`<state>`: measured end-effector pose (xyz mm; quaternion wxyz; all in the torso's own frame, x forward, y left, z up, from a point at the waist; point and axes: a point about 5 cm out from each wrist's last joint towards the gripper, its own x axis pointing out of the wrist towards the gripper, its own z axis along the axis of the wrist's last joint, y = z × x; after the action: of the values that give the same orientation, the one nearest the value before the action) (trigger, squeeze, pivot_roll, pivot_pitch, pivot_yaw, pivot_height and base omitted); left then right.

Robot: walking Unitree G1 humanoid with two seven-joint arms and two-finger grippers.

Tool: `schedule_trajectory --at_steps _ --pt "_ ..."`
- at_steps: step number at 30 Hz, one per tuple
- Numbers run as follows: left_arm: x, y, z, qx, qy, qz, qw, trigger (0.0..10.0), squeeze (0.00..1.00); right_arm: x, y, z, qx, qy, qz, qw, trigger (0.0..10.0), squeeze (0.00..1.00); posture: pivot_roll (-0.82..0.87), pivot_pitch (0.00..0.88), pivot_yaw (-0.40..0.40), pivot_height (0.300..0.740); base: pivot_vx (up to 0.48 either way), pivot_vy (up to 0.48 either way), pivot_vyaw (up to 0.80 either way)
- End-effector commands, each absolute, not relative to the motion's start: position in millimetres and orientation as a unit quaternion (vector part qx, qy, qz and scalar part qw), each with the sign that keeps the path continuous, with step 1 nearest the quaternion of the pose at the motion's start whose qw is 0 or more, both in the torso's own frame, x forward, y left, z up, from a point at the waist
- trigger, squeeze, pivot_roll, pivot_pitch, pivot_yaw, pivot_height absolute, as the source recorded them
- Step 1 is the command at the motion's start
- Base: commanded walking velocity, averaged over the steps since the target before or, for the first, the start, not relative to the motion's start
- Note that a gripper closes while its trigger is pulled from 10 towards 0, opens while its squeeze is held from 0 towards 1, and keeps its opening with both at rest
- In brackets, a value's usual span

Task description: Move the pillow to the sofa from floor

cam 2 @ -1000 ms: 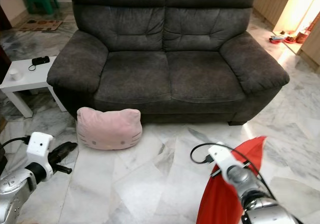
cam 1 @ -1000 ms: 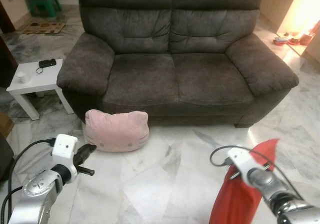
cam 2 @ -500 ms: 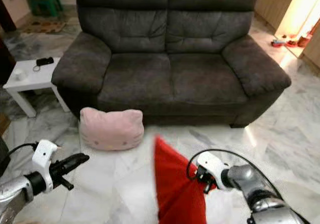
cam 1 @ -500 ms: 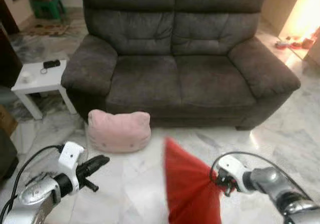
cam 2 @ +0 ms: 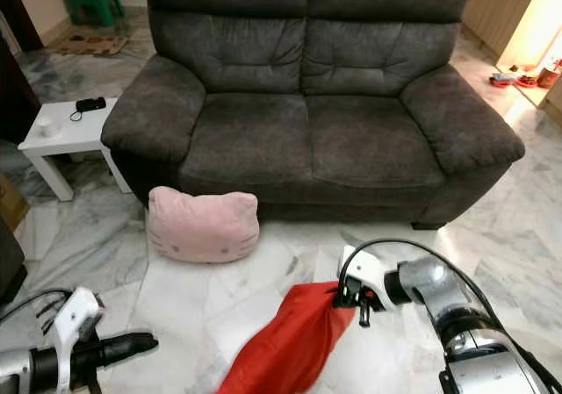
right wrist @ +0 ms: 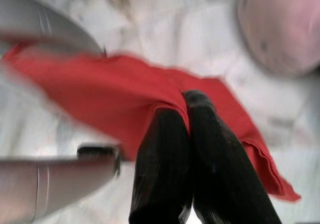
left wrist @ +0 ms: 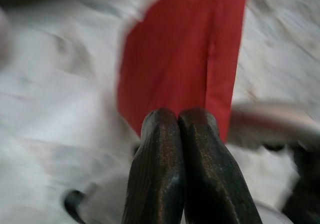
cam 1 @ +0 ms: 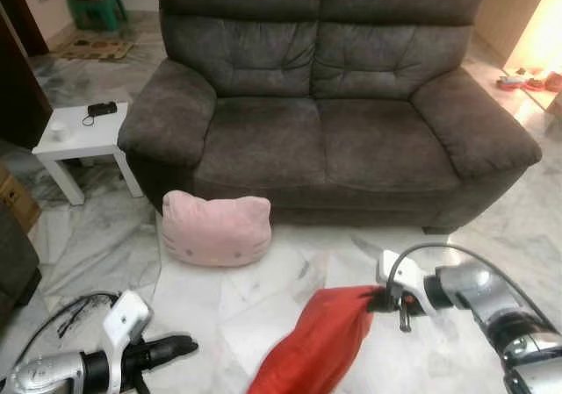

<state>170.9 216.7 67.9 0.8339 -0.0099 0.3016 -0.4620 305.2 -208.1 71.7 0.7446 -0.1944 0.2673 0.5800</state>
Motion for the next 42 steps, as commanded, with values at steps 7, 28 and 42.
schedule_trajectory --at_steps 7,28,42 --pt "206 218 48 0.062 0.280 -0.357 0.889 10.0 1.00 326 -179 124 -0.176 0.123 0.632 0.745 10.0 0.00 0.13 0.000 -0.085 0.740 0.000 0.000 0.00" --pt "212 195 114 -0.042 0.161 -0.452 0.876 10.0 1.00 330 -153 127 -0.172 0.097 0.619 0.761 10.0 0.00 0.15 0.000 -0.086 0.740 0.000 0.000 0.00" --pt "235 183 110 -0.054 0.148 -0.381 0.911 10.0 0.00 351 -110 139 -0.118 0.030 0.514 0.849 10.0 0.00 0.14 0.000 -0.078 0.740 0.000 0.000 0.00"
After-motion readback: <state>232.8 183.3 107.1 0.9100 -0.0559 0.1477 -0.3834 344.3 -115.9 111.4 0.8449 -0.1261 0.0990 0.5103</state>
